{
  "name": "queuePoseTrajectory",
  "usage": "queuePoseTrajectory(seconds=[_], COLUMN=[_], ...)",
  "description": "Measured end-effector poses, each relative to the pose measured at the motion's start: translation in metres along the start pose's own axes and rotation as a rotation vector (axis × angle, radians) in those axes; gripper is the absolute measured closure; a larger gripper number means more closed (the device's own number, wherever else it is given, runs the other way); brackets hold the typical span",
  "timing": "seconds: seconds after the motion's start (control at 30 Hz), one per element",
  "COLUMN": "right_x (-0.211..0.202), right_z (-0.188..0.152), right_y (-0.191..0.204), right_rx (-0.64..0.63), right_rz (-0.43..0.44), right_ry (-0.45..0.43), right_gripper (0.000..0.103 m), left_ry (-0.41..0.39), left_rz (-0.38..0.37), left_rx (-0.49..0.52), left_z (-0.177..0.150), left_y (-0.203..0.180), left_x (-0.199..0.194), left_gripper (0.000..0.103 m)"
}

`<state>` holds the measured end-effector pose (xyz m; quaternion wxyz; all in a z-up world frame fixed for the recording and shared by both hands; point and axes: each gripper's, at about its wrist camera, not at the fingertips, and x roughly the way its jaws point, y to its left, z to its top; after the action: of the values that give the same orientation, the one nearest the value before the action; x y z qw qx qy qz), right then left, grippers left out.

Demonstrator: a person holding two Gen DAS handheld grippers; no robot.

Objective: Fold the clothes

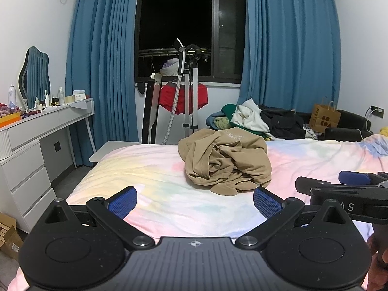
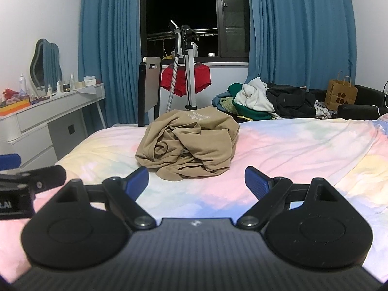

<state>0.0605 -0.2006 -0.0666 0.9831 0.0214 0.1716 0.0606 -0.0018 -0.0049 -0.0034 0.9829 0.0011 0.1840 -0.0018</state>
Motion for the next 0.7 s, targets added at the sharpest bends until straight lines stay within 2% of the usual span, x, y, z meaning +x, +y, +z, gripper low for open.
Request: queuePoseTrajectory(seconds=[0.7], right_x=[0.0015], right_z=[-0.0021], right_y=[-0.0012], right_rx=[0.005], right_rz=[0.008], right_ry=[0.008], right_gripper=[0.015], left_ry=[-0.013], left_rz=[-0.024], left_rx=[-0.039], left_z=[-0.0016], left_y=[0.0058], left_x=[0.0012], left_gripper=[0.000])
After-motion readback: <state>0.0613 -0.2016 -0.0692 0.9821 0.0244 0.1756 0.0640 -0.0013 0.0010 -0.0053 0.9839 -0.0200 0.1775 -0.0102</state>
